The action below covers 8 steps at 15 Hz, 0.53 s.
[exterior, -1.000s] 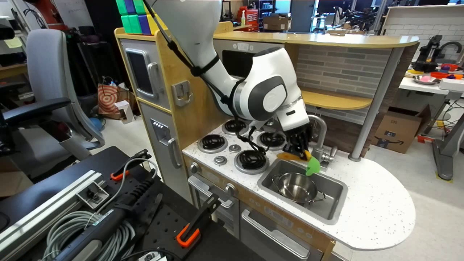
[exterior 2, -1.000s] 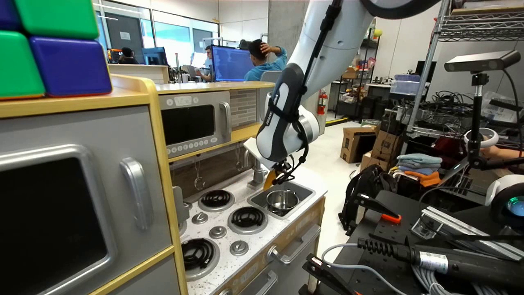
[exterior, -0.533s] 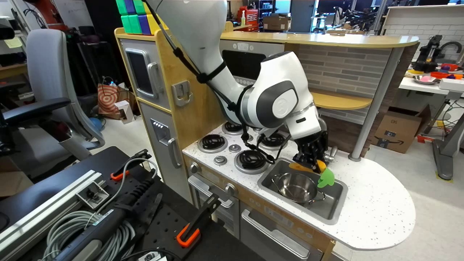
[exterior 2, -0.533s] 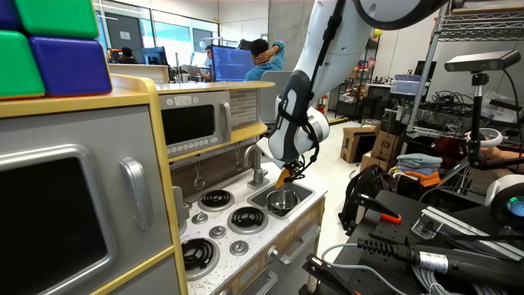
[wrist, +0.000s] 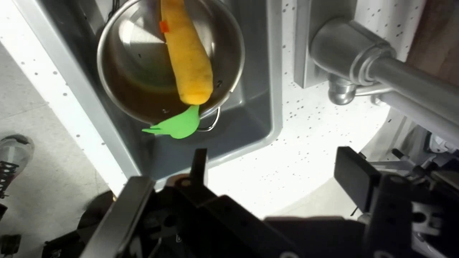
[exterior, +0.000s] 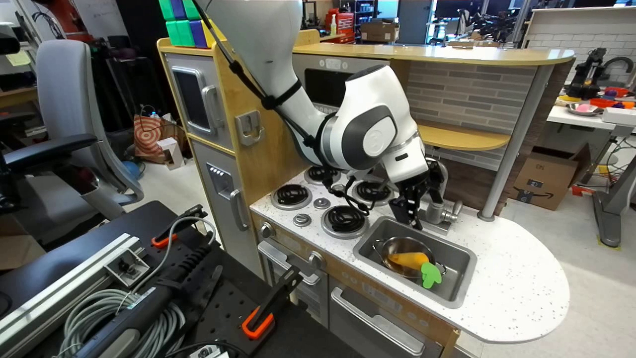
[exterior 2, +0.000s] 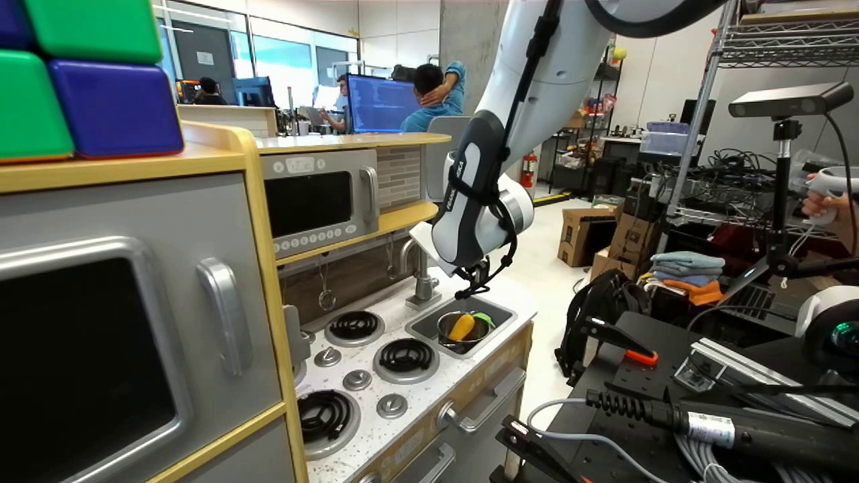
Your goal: Put the carrot plush toy in the pot
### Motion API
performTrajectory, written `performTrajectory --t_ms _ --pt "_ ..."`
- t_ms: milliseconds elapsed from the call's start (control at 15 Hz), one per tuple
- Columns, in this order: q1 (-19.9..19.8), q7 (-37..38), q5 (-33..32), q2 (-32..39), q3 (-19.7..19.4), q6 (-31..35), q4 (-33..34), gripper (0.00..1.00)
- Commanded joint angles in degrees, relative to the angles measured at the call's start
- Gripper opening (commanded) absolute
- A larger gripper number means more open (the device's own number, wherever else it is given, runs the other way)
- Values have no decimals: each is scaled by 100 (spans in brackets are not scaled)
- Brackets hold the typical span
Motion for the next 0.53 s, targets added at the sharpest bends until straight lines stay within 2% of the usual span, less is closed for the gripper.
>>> performTrajectory --t_ms 0,200,267,333,467 --pt "-104 -406 51 -898 355 854 -869 100" --pt "-250 -832 133 -1440 649 1343 -1343 100" --pt "-532 -1182 40 -1757 1023 1329 -1525 100" --pt "-142 -907 317 -1074 522 1125 -959 100" --pt "-184 -1034 372 -1211 590 1104 -1039 100"
